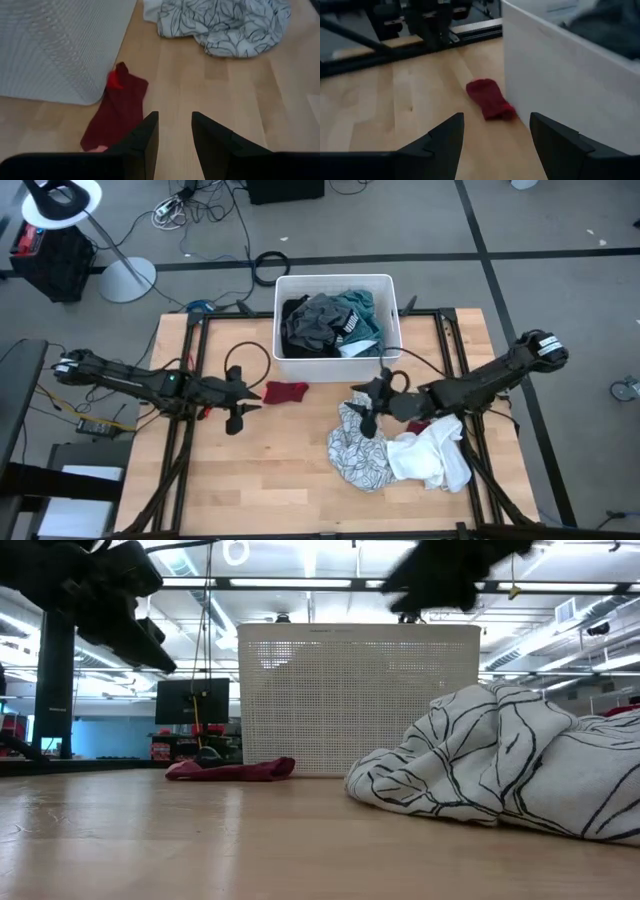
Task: Sort clothes
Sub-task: Move the white floral shirt to the center
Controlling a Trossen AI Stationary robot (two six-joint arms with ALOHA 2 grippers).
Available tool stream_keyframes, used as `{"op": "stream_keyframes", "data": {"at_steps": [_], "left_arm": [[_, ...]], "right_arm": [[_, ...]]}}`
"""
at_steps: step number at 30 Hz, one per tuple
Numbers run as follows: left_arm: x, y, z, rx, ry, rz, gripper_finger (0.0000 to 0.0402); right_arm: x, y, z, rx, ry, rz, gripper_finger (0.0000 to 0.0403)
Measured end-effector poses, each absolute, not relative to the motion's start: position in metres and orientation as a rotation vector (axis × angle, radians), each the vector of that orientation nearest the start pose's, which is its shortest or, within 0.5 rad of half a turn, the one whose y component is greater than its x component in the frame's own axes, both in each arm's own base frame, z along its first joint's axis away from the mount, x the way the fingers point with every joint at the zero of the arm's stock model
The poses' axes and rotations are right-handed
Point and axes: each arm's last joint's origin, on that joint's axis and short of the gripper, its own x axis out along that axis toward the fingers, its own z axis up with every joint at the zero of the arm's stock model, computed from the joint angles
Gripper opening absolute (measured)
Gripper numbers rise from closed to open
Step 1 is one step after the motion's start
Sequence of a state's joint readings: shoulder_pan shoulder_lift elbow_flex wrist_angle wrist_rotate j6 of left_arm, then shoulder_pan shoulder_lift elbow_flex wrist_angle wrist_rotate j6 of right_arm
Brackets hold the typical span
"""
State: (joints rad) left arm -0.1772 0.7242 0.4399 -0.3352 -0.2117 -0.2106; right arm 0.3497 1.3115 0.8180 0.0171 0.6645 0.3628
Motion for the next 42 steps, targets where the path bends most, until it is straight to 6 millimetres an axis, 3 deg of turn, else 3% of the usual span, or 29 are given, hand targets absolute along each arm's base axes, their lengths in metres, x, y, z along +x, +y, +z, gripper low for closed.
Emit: {"op": "stream_keyframes", "data": {"at_steps": [6,10,16,24,27,33,42], "left_arm": [[0.157,-0.022,0.207,-0.066,0.471,0.072,0.0121],[0.157,-0.024,0.199,-0.091,0.427,0.001,0.0121],[0.156,-0.029,0.187,-0.147,0.379,-0.18,0.0121],[0.154,-0.029,0.179,-0.139,0.343,-0.197,0.0121],[0.154,-0.029,0.179,-0.139,0.338,-0.197,0.0121],[0.154,-0.029,0.179,-0.139,0.337,-0.197,0.0121],[0.154,-0.029,0.179,-0.143,0.337,-0.196,0.0121]], "right_arm": [[0.312,0.087,0.27,-0.015,0.508,-0.346,0.0228],[0.323,0.091,0.274,0.014,0.653,-0.392,0.0228],[0.314,0.102,0.281,0.145,0.938,-0.355,0.0228],[0.298,0.121,0.276,0.221,1.149,-0.251,0.0228],[0.3,0.126,0.267,0.221,1.182,-0.231,0.0228],[0.315,0.136,0.229,0.205,1.305,-0.224,0.0228],[0.339,0.144,0.185,0.176,1.337,-0.209,0.0228]]}}
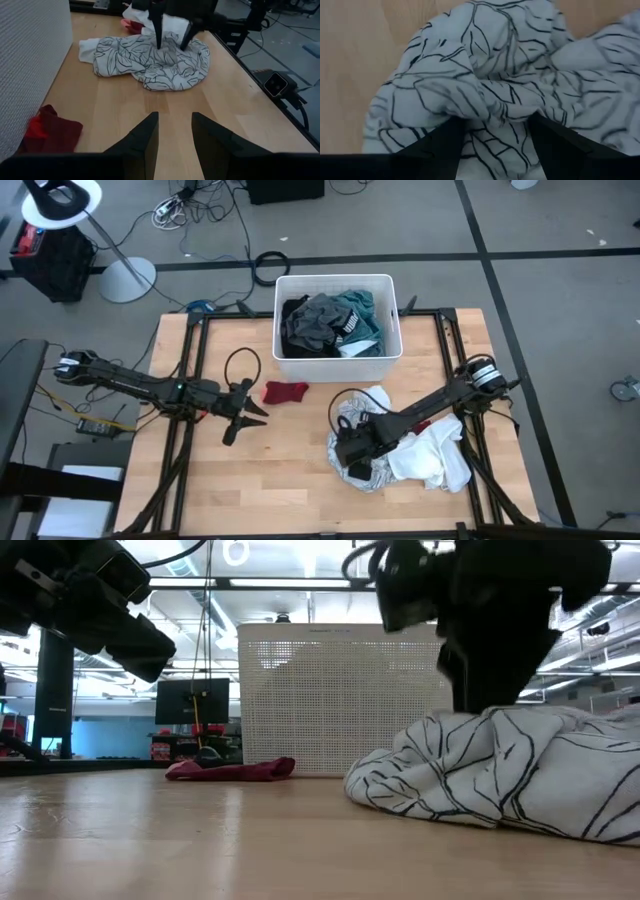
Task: Sort clothes
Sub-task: Move the white floral shirt to the center
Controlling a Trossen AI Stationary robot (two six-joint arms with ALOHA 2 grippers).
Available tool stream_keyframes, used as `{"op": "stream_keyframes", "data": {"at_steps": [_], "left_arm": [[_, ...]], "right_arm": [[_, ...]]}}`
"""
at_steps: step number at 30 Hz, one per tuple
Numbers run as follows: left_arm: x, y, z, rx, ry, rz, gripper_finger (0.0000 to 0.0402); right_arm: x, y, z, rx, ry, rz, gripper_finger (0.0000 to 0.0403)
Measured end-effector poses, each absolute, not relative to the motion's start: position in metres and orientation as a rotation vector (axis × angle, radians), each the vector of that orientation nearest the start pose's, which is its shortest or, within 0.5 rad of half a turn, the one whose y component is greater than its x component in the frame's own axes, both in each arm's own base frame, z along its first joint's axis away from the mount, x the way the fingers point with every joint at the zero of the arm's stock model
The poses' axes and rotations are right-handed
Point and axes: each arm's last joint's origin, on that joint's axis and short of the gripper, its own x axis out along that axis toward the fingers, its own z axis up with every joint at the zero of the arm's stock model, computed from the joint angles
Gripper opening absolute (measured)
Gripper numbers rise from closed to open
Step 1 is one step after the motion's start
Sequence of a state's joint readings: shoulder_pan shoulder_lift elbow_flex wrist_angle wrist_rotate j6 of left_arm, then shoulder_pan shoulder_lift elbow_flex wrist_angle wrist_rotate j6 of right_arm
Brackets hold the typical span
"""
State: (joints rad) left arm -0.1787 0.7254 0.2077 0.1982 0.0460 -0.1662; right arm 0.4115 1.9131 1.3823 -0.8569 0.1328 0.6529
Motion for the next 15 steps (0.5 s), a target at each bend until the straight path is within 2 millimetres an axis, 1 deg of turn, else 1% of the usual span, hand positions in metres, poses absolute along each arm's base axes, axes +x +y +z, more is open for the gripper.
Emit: {"op": "stream_keyframes", "data": {"at_steps": [4,8,11,15], "left_arm": [[0.154,-0.029,0.179,-0.148,0.338,-0.195,0.0121],[0.154,-0.029,0.179,-0.171,0.34,-0.191,0.0121],[0.154,-0.029,0.179,-0.171,0.34,-0.191,0.0121],[0.154,-0.029,0.179,-0.171,0.339,-0.191,0.0121]], "right_arm": [[0.344,0.144,0.168,0.169,1.376,-0.218,0.0228],[0.346,0.143,0.164,0.162,1.377,-0.223,0.0228],[0.353,0.138,0.165,0.137,1.308,-0.211,0.0228],[0.379,0.126,0.171,0.195,1.127,-0.136,0.0228]]}}
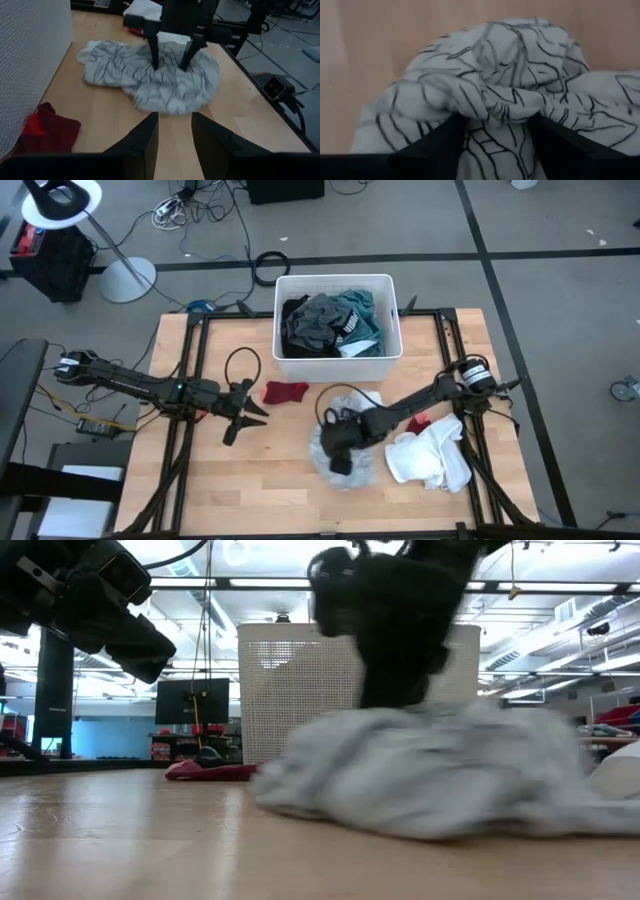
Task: Sort clothes
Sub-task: Move the white floral shirt to the center, then put the right red sock into the white laundry bin
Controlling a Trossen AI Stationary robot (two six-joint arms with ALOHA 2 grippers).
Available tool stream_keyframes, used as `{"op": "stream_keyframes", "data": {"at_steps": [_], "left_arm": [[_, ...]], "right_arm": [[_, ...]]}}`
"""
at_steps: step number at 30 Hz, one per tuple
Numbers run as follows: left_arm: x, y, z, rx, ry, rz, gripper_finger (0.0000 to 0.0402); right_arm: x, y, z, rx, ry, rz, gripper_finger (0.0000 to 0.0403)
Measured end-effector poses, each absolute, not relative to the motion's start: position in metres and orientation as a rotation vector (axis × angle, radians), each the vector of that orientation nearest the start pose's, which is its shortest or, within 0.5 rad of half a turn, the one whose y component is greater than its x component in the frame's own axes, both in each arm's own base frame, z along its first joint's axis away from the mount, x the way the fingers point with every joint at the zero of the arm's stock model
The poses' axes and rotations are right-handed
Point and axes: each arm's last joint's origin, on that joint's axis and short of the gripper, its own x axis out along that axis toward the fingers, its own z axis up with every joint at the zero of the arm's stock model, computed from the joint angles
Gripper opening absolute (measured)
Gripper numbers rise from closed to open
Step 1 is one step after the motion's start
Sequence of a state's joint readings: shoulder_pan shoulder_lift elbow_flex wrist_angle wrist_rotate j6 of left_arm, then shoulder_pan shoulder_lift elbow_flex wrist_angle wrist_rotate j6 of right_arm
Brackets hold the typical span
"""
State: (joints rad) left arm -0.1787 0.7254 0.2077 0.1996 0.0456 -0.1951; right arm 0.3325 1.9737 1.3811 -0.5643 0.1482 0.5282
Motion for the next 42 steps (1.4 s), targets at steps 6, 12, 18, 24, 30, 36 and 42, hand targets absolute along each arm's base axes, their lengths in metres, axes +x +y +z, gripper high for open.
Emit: {"op": "stream_keyframes", "data": {"at_steps": [6,12,18,24,30,36,42], "left_arm": [[0.155,-0.029,0.181,-0.173,0.32,-0.193,0.0121],[0.155,-0.029,0.181,-0.173,0.323,-0.192,0.0121],[0.155,-0.029,0.181,-0.173,0.322,-0.192,0.0121],[0.155,-0.029,0.181,-0.17,0.322,-0.192,0.0121],[0.155,-0.029,0.181,-0.168,0.323,-0.192,0.0121],[0.155,-0.029,0.181,-0.171,0.322,-0.191,0.0121],[0.155,-0.029,0.181,-0.172,0.322,-0.191,0.0121]], "right_arm": [[0.39,0.107,0.172,0.235,1.094,-0.112,0.0228],[0.391,0.095,0.174,0.248,1.101,-0.143,0.0228],[0.393,0.093,0.18,0.237,1.091,-0.131,0.0228],[0.379,0.09,0.208,0.237,1.101,-0.141,0.0228],[0.346,0.08,0.246,0.223,1.129,-0.298,0.0228],[0.295,0.082,0.271,0.189,1.228,-0.532,0.0228],[0.24,0.087,0.269,0.272,1.22,-0.657,0.0228]]}}
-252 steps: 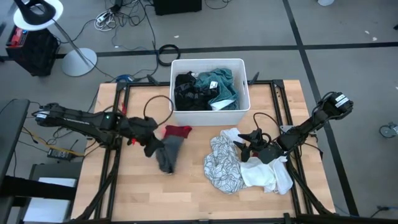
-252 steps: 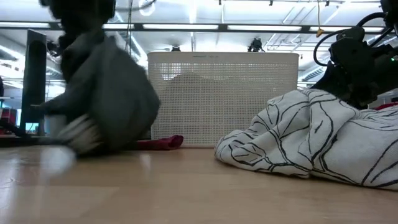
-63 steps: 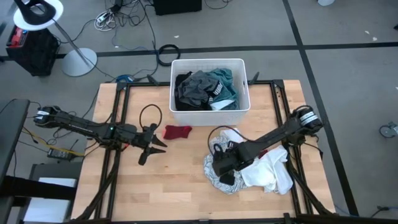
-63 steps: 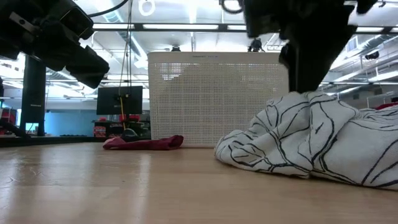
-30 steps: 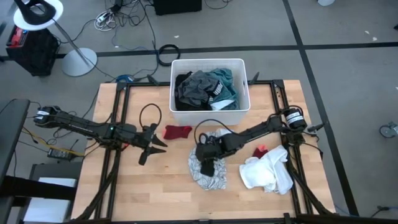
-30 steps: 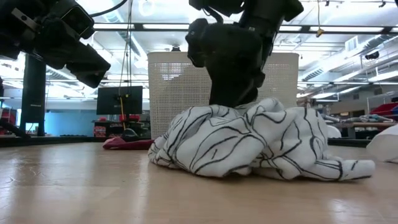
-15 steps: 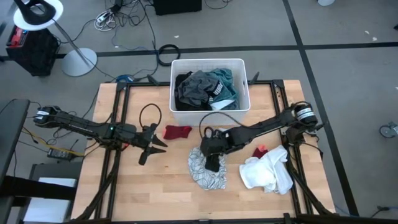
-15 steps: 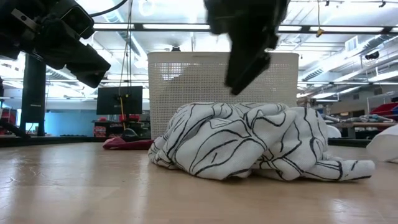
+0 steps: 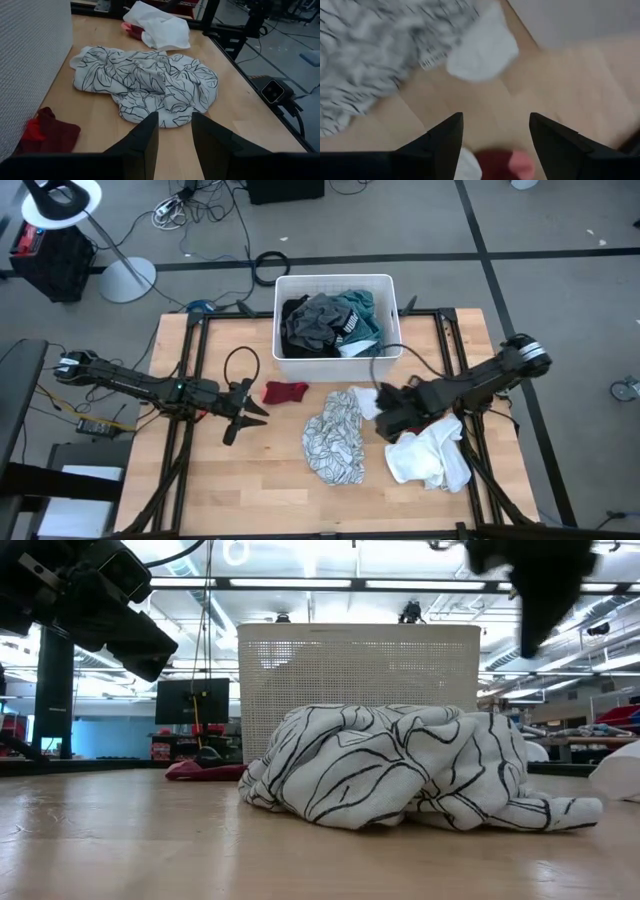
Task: Sort clothes
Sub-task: Put the right red sock into the white laundry bin
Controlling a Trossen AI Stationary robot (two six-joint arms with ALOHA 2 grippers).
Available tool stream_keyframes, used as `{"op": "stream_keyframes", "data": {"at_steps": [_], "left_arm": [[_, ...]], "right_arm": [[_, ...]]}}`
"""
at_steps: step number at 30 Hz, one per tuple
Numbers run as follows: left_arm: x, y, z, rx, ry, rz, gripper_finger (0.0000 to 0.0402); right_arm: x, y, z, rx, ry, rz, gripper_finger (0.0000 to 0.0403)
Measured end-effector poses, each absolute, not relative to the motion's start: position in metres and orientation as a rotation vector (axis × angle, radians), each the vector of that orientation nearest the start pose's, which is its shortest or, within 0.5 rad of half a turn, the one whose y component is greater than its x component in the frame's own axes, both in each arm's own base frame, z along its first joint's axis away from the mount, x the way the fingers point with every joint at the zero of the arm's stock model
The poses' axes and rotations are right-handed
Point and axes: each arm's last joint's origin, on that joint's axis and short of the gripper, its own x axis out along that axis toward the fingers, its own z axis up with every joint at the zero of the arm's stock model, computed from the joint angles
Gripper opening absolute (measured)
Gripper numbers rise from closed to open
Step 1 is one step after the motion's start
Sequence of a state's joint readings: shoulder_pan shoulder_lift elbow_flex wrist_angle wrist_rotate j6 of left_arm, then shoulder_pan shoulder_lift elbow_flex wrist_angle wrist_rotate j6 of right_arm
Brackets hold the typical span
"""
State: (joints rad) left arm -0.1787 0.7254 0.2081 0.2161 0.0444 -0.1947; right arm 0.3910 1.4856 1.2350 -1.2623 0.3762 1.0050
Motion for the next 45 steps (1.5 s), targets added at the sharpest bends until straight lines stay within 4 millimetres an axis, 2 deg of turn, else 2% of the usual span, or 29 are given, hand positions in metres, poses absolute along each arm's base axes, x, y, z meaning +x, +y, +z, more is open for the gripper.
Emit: {"op": "stream_keyframes", "data": {"at_steps": [6,11,18,22,24,26,31,37,45], "left_arm": [[0.155,-0.029,0.181,-0.173,0.319,-0.192,0.0121],[0.155,-0.029,0.181,-0.173,0.318,-0.192,0.0121],[0.155,-0.029,0.181,-0.173,0.318,-0.192,0.0121],[0.155,-0.029,0.181,-0.173,0.318,-0.192,0.0121],[0.155,-0.029,0.181,-0.173,0.319,-0.192,0.0121],[0.155,-0.029,0.181,-0.173,0.318,-0.192,0.0121],[0.155,-0.029,0.181,-0.173,0.317,-0.192,0.0121],[0.155,-0.029,0.183,-0.174,0.303,-0.193,0.0121],[0.156,-0.029,0.184,-0.176,0.286,-0.195,0.0121]], "right_arm": [[0.192,0.077,0.239,0.41,1.281,-0.759,0.0228],[0.171,0.067,0.205,0.491,1.368,-0.774,0.0228],[0.153,0.054,0.166,0.538,1.438,-0.802,0.0228],[0.151,0.052,0.147,0.58,1.406,-0.778,0.0227],[0.151,0.051,0.14,0.614,1.388,-0.754,0.0212],[0.151,0.051,0.137,0.636,1.367,-0.737,0.0175],[0.161,0.055,0.144,0.646,1.336,-0.691,0.0025],[0.185,0.061,0.177,0.62,1.204,-0.631,0.0008],[0.214,0.063,0.24,0.547,1.016,-0.559,0.0004]]}}
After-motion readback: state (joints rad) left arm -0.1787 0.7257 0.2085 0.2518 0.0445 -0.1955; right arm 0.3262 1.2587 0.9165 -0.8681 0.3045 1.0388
